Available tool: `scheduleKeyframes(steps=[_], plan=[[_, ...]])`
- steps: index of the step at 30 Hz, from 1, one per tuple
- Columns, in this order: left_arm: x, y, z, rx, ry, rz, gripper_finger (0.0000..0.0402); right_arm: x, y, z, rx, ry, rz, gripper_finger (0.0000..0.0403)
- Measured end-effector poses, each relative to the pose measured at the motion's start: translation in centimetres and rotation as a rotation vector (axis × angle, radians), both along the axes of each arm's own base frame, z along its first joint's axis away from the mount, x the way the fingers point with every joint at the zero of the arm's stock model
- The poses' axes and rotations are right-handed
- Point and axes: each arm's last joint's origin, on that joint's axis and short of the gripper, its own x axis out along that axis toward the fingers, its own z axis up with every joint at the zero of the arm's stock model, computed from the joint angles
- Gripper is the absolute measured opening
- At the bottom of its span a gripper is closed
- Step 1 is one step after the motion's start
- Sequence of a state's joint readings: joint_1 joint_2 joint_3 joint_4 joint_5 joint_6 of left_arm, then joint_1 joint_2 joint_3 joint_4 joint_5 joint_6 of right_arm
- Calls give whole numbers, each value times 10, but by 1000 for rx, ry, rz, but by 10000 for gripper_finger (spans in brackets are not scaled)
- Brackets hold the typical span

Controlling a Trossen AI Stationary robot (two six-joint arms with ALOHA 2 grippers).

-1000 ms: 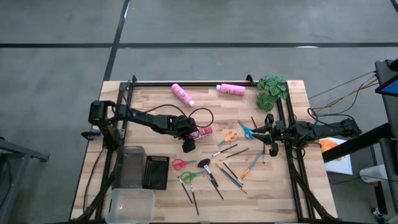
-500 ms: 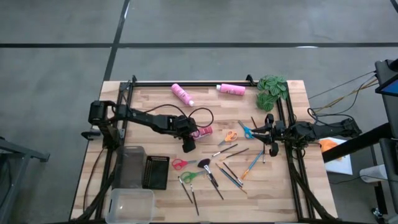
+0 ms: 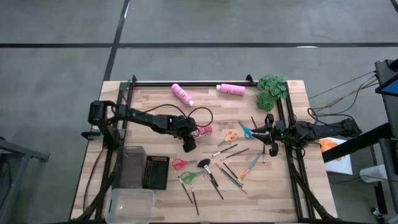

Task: Pick & Place Paint Supplies
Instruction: Put the red paint bottle into the gray bin

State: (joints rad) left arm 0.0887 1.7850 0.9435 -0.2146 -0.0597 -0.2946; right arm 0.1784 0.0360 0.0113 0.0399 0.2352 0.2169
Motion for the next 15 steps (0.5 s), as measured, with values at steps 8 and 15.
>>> scheduleKeyframes(steps=[8, 15], plan=[[-9, -1, 36, -36, -95, 80, 195, 0, 0, 0, 0, 0, 0, 95], [-42, -6, 78, -118, -95, 281, 195, 0, 0, 0, 0, 1, 0, 95]])
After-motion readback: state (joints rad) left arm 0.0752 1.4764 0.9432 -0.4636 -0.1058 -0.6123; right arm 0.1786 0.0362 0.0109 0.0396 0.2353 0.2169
